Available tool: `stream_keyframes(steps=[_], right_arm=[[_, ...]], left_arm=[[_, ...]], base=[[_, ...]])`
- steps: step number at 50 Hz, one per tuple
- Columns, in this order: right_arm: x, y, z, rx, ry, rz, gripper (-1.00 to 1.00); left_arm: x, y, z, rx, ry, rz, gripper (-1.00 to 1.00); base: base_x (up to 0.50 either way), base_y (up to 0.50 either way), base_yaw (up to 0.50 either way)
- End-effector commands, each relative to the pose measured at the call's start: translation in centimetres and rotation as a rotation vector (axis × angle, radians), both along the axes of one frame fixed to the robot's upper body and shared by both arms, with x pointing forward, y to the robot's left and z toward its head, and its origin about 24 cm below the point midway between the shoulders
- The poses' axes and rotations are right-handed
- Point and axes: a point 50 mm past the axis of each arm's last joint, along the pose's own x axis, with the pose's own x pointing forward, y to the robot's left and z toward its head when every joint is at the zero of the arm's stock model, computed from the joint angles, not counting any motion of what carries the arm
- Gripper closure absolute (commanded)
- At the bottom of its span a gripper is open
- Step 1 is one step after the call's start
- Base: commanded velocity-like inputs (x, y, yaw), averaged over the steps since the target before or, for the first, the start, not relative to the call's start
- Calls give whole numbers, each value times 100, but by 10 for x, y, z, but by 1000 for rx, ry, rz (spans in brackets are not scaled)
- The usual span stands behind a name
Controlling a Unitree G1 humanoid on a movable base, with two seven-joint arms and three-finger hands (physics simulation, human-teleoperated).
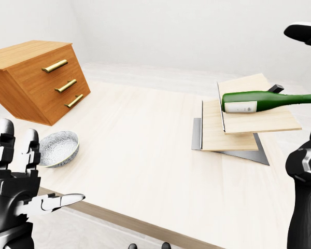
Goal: Put the wine bottle on the wine rack.
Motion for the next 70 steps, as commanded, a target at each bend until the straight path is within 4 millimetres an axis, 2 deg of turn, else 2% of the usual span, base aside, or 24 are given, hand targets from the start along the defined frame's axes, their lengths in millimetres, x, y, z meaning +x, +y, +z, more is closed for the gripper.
stream_keyframes(steps=[1, 15, 25, 35, 48, 58, 59, 65, 70], right_arm=[[-7, 4, 9, -124, -81, 104, -100], [-30, -1, 31, -184, -210, 123, -100], [-47, -2, 40, -211, -294, 145, -100], [-47, 1, 42, -240, -383, 166, -100], [-38, 7, 36, -211, -392, 259, -100], [-44, 8, 46, -185, -485, 317, -100], [-51, 7, 50, -180, -550, 353, -100], [-66, 2, 54, -172, -642, 376, -100], [-100, -9, 63, -176, -770, 393, -100]], left_arm=[[1, 0, 0, 3, -1, -2, -100], [2, 0, -7, -7, 32, -2, -100], [3, 1, -12, -15, 56, -2, -100], [2, 0, -10, -13, 51, -3, -100], [2, -1, -8, -11, 42, -3, -100], [1, 0, -6, -7, 32, -1, -100], [1, 0, -6, -8, 31, -1, -100], [0, 0, -5, -7, 27, -1, -100], [-1, 0, -4, -7, 24, 0, -100]], base=[[0, 0, 0], [0, 0, 0], [0, 0, 0], [0, 0, 0], [0, 0, 0], [0, 0, 0], [0, 0, 0], [0, 0, 0], [0, 0, 0]])
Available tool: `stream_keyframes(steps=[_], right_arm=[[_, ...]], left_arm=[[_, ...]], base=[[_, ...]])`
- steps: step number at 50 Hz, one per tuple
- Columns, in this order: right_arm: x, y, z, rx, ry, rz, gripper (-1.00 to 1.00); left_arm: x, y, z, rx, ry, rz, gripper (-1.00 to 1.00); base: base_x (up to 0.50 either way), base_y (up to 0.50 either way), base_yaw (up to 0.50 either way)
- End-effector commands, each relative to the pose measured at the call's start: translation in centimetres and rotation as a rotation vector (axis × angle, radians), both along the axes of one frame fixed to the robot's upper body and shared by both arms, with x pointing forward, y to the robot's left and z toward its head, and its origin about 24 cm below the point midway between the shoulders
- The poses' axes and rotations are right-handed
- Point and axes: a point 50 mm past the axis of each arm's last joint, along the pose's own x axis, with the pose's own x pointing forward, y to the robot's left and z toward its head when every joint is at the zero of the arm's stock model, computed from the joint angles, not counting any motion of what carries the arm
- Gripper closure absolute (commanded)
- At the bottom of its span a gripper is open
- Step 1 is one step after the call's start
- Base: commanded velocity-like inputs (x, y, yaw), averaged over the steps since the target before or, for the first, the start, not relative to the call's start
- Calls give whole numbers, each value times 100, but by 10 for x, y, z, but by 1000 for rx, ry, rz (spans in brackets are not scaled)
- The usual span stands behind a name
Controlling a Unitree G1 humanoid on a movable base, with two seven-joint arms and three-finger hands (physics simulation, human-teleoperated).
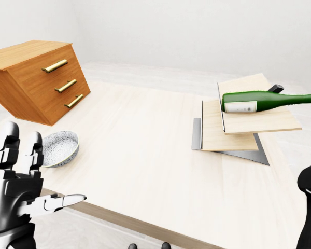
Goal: Put the wine bottle on the wine rack.
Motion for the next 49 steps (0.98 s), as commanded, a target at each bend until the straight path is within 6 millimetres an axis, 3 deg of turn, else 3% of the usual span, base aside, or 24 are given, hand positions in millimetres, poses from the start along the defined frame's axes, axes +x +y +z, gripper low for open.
stream_keyframes(steps=[1, 8, 11, 17, 37, 40, 43, 49], right_arm=[[-50, -16, 12, 27, -206, 82, -100], [-90, -23, -1, 19, -299, 154, -100], [-106, -26, -8, 23, -329, 172, -100], [-123, -31, -12, 38, -365, 191, -100], [-129, -31, -17, 44, -319, 228, -100], [-131, -32, -17, 55, -294, 255, -100], [-136, -35, -16, 63, -244, 276, -100], [-156, -47, -9, 90, -294, 238, -100]], left_arm=[[-2, 0, 3, 3, -11, 1, -100], [-3, 0, 6, 8, -28, 2, -100], [-9, -1, 22, 34, -102, 5, -100], [-11, -3, 29, 47, -137, -6, -100], [-13, -4, 24, 30, -85, -21, -100], [-16, -3, 19, 37, -25, -20, -100], [-28, 1, 26, 63, -84, -29, -100], [-32, 11, 21, 203, 108, -31, -100]], base=[[0, 0, 0], [0, 0, 0], [0, 0, 0], [0, 0, 0], [0, 0, 0], [0, 0, 0], [0, 0, 0], [0, 0, 0]])
